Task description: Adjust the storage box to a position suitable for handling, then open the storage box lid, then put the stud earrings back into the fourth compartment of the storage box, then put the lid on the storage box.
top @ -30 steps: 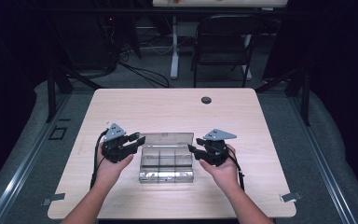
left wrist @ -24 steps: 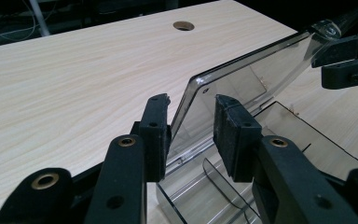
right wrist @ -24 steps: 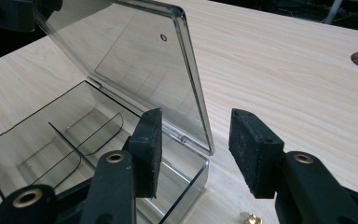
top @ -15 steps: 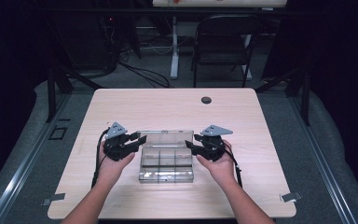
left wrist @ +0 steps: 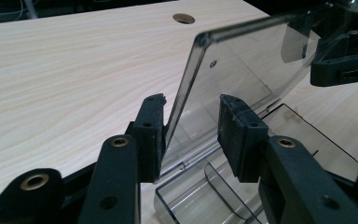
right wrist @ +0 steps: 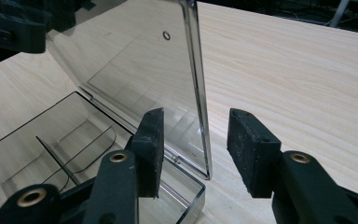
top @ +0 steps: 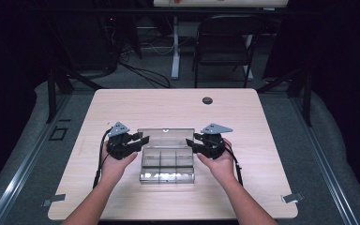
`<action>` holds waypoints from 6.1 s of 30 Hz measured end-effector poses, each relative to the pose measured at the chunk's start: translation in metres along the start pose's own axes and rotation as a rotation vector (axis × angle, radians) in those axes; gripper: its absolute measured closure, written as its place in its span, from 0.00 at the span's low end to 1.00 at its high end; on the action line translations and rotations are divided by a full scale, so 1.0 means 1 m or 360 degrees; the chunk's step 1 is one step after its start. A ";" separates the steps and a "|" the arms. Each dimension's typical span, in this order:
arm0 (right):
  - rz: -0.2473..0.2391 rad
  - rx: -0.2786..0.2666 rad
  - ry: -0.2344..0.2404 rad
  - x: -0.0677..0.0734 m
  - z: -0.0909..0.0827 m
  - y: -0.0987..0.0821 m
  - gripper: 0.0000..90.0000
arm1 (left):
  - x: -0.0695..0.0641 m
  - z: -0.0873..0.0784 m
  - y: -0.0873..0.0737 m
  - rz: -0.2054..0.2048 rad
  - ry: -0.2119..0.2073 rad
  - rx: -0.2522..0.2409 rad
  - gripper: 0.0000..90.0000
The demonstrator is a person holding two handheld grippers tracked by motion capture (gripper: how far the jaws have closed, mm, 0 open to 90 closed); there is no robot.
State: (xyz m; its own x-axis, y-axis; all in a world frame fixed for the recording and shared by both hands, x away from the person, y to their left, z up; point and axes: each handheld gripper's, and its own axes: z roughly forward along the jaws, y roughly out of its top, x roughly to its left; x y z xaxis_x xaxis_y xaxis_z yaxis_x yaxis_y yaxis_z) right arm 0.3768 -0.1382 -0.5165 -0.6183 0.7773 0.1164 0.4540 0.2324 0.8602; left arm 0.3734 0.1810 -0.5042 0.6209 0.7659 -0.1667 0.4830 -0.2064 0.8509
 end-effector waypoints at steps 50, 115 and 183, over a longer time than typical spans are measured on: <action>-0.0104 0.0020 -0.0028 -0.007 0.025 0.004 0.72 | 0.015 0.028 -0.011 -0.0061 0.0042 -0.0078 0.73; 0.0312 0.0090 0.0123 -0.039 0.048 -0.005 0.72 | 0.037 0.057 -0.025 -0.0352 -0.0128 0.0115 0.63; 0.0623 0.0212 0.0143 -0.043 0.066 -0.013 0.58 | 0.046 0.064 -0.031 -0.0557 -0.0164 0.0191 0.57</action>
State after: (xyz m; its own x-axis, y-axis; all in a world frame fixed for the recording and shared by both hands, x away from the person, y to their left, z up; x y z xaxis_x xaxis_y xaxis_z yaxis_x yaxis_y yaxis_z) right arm 0.4399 -0.1356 -0.5656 -0.4335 0.7694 0.4693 0.7408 0.0077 0.6717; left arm 0.4267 0.1835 -0.5705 0.4618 0.7386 -0.4911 0.7417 -0.0179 0.6704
